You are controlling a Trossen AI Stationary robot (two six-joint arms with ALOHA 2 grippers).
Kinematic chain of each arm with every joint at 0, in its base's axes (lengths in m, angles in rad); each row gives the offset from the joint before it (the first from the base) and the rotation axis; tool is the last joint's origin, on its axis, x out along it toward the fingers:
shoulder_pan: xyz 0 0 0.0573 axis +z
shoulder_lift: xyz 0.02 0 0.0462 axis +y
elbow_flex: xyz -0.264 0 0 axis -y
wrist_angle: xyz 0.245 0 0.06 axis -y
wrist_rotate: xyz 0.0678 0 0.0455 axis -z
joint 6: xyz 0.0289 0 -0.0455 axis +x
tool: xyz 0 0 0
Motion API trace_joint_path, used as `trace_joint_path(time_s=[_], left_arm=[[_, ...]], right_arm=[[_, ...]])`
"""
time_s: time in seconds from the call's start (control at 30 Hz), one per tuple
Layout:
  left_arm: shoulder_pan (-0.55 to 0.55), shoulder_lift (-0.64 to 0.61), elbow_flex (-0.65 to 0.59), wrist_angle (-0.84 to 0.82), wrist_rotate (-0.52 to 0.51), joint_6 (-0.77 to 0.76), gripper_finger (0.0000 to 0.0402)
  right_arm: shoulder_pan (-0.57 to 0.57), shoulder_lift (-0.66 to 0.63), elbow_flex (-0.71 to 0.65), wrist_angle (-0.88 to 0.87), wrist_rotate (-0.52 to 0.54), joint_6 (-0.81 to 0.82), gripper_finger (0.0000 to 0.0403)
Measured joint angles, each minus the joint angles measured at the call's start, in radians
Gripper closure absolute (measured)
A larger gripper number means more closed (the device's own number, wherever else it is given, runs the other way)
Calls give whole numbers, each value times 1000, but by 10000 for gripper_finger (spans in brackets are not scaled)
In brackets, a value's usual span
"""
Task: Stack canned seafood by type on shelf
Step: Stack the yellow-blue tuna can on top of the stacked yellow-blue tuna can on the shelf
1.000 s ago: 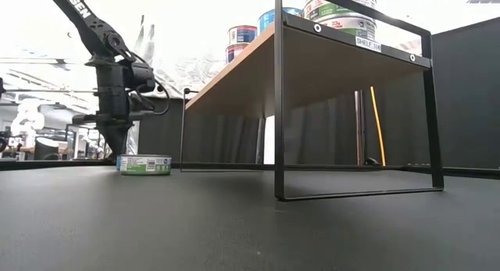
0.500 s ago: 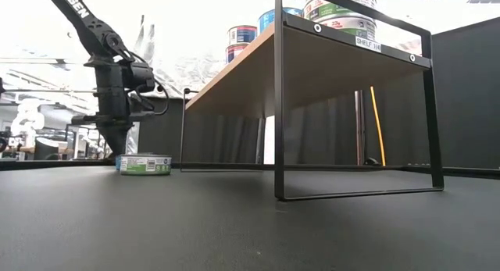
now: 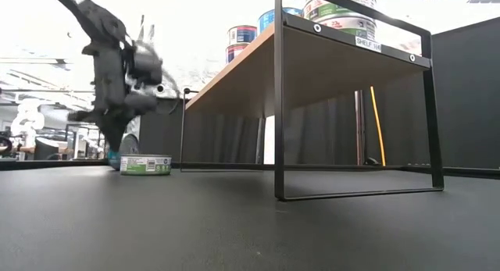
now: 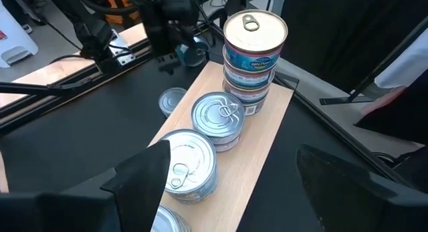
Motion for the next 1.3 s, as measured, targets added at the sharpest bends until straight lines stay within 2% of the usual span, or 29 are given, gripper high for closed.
trace_joint_path(time_s=[0.13, 0.2, 0.27, 0.33, 0.4, 0.53, 0.7, 0.83, 1.03, 1.2, 1.3], left_arm=[[-78, -124, 95, -30, -24, -3, 401], [-64, -159, 158, -74, -96, -59, 396], [-12, -168, 220, -116, -120, -106, 376], [46, -164, 278, -162, -131, -112, 344], [90, -145, 310, -182, -184, -133, 304], [153, -101, 314, -182, -229, -176, 221], [158, -24, 306, -173, -304, -181, 135], [152, 36, 306, -137, -346, -129, 94], [153, 143, 306, -123, -371, -123, 83], [153, 217, 287, -101, -367, -128, 95], [158, 243, 254, -75, -331, -132, 110]], right_arm=[[0, 0, 0, -5, -1, 0, 90], [0, 0, 0, -5, -1, -5, 90], [0, 0, 0, -6, -3, -15, 90], [0, 0, 0, -7, -4, -29, 90], [-1, 0, 0, -6, -4, -47, 90], [-11, 0, 0, -5, -4, -71, 90], [-19, 0, 0, -5, -32, -70, 90], [-19, 0, 0, -5, -33, -71, 90], [-19, -4, 0, -27, -34, -72, 90], [-19, -13, 0, -43, -36, -47, 90], [-19, -23, 0, -58, -38, -32, 90]])
